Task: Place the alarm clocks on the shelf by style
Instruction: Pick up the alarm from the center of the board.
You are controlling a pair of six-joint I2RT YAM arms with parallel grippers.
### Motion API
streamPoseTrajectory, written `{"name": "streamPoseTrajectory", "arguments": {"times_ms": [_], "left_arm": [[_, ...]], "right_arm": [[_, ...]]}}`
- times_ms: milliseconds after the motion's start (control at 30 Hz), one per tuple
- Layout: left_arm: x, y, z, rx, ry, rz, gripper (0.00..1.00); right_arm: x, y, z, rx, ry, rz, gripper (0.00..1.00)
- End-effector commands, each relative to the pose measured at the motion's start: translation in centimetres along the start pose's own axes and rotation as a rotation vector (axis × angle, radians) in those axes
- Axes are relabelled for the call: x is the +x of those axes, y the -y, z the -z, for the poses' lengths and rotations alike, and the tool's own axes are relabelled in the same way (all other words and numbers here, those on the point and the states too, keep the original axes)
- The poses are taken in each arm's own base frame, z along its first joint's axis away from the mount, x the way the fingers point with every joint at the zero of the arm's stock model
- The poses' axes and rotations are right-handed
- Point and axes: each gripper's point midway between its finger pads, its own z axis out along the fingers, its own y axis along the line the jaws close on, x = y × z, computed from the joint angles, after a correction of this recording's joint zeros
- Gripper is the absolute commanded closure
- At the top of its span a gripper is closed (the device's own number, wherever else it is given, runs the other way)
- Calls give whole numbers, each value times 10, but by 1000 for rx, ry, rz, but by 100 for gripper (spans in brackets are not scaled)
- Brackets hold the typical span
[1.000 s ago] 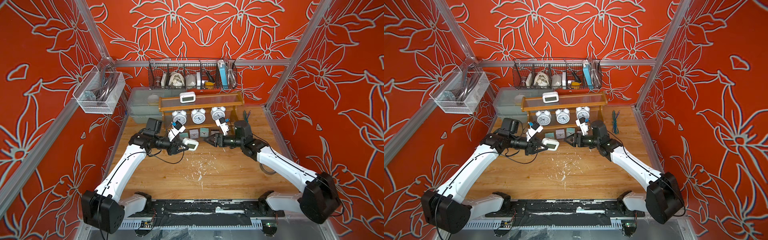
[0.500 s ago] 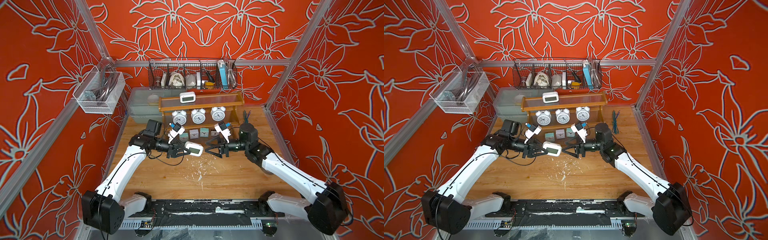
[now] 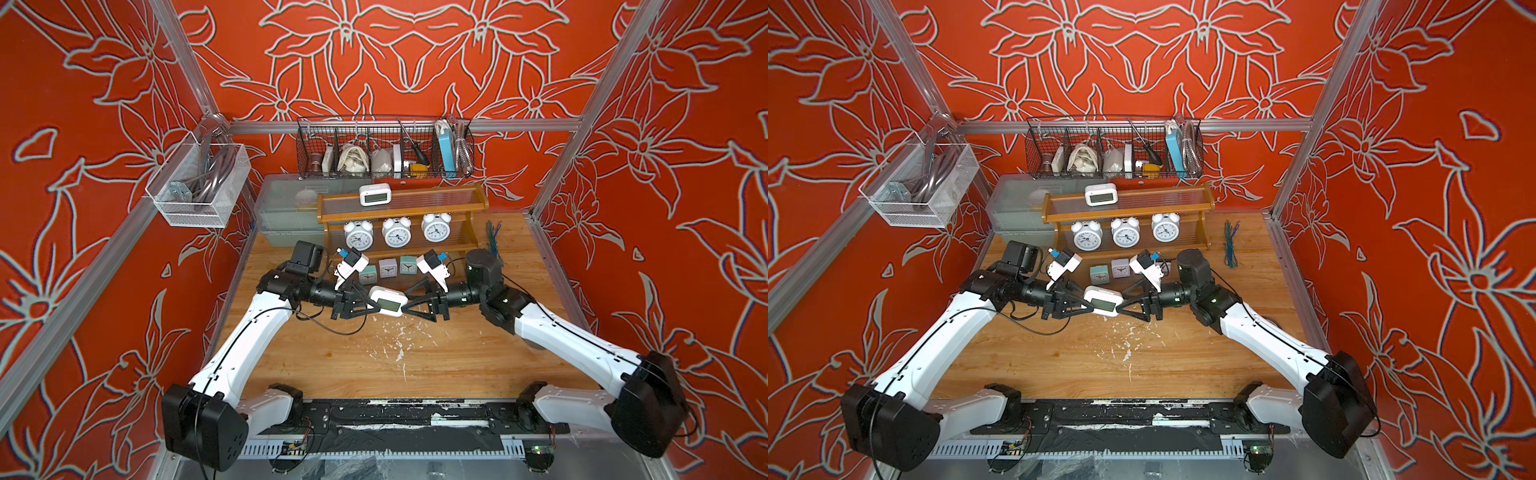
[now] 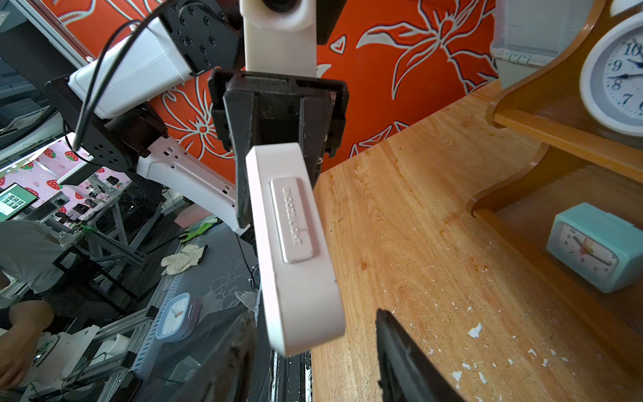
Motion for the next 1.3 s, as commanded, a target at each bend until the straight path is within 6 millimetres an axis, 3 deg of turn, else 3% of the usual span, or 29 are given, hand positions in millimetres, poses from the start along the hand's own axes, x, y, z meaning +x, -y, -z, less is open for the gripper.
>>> {"name": "streamPoseTrajectory", "arguments": {"times_ms": [0, 333, 700, 800, 900, 1000, 1267], "left_arm": [[2, 9, 2, 31, 15, -13, 87], [3, 8, 2, 33, 15, -13, 87], [6, 7, 2, 24, 8, -10, 83], [7, 5, 2, 11, 2, -5, 76], [9, 1, 2, -21, -10, -5, 52], [9, -4, 6, -76, -23, -16, 40], [0, -22, 30, -204, 29, 3, 34]], "right_arm": [[-19, -11, -2, -43, 26, 49, 45], [-26, -12, -8, -96, 25, 46, 50], [-28, -15, -6, -106, -15, 91, 77], [-34, -16, 2, -90, -11, 122, 83], [-42, -11, 13, -44, 1, 156, 86], [-51, 1, 28, 31, 21, 170, 87], [-78, 43, 60, 326, 4, 235, 90]]}}
